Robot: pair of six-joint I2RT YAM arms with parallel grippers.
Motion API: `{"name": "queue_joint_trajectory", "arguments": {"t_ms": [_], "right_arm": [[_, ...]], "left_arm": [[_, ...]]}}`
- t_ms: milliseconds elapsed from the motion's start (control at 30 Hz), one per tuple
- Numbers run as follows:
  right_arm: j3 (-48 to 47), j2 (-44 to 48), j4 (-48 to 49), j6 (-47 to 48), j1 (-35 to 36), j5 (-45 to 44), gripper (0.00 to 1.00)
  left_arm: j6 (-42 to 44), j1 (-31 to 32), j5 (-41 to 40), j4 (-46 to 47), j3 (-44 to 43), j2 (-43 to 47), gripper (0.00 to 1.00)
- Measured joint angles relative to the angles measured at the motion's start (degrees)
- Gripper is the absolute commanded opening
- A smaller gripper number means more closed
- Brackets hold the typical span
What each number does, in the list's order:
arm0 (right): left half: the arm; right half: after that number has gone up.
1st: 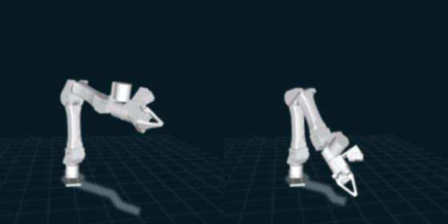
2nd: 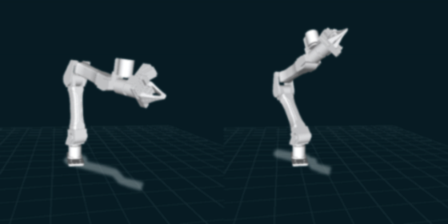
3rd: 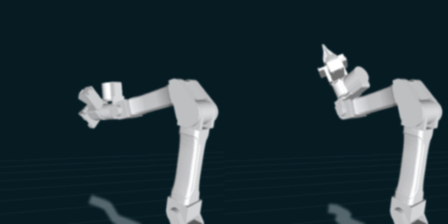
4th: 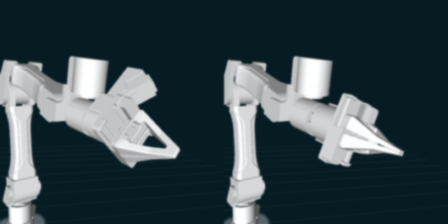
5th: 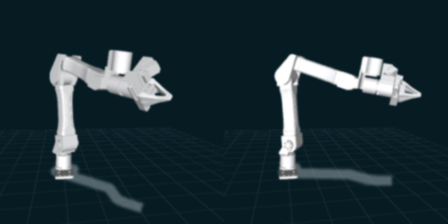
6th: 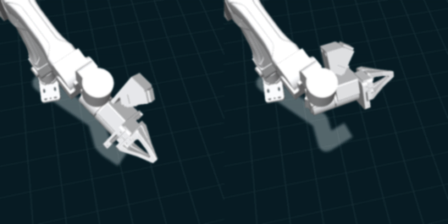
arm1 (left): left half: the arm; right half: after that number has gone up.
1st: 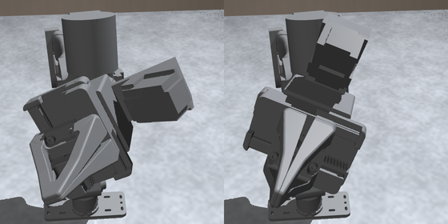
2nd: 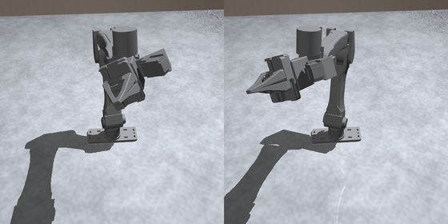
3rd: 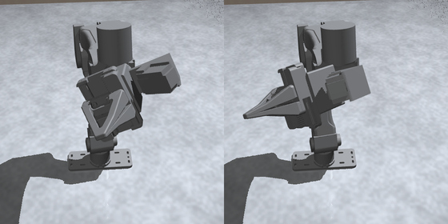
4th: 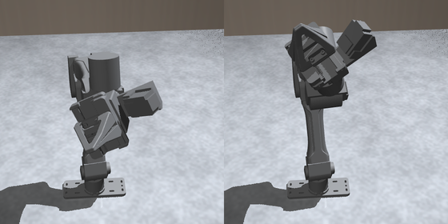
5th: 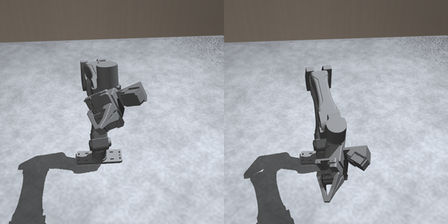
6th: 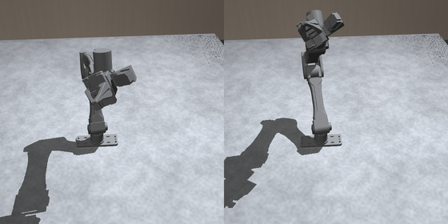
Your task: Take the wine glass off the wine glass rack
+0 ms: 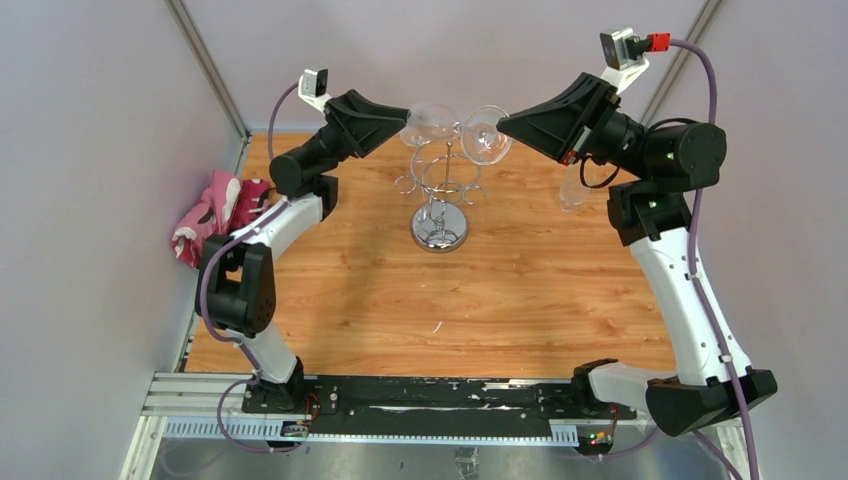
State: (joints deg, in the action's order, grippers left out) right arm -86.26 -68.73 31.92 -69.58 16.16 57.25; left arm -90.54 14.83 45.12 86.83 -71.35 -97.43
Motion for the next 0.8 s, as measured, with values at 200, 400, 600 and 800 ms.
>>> {"name": "queue_joint_trajectory", "arguments": {"t_ms": [200, 400, 600, 800], "right_arm": [[-1.4, 0.0, -0.2, 1.6, 0.3, -0.5, 0.00], [-1.4, -1.3, 0.6, 1.5, 0.3, -1.0, 0.00], [-1.2, -1.8, 4.8, -0.8, 0.6, -1.4, 0.00], [2.2, -1.2, 10.5, -3.7, 0.7, -1.6, 0.00]], "left_arm": [[-0.1, 0.0, 0.3, 0.0, 2.1, 1.1, 0.63], [0.1, 0.7, 0.3, -0.2, 3.7, 4.3, 0.63], [0.3, 1.2, -0.2, -0.4, 3.8, 5.2, 0.62], [1.4, 1.3, -0.8, -1.7, 6.1, 8.1, 0.61]]}}
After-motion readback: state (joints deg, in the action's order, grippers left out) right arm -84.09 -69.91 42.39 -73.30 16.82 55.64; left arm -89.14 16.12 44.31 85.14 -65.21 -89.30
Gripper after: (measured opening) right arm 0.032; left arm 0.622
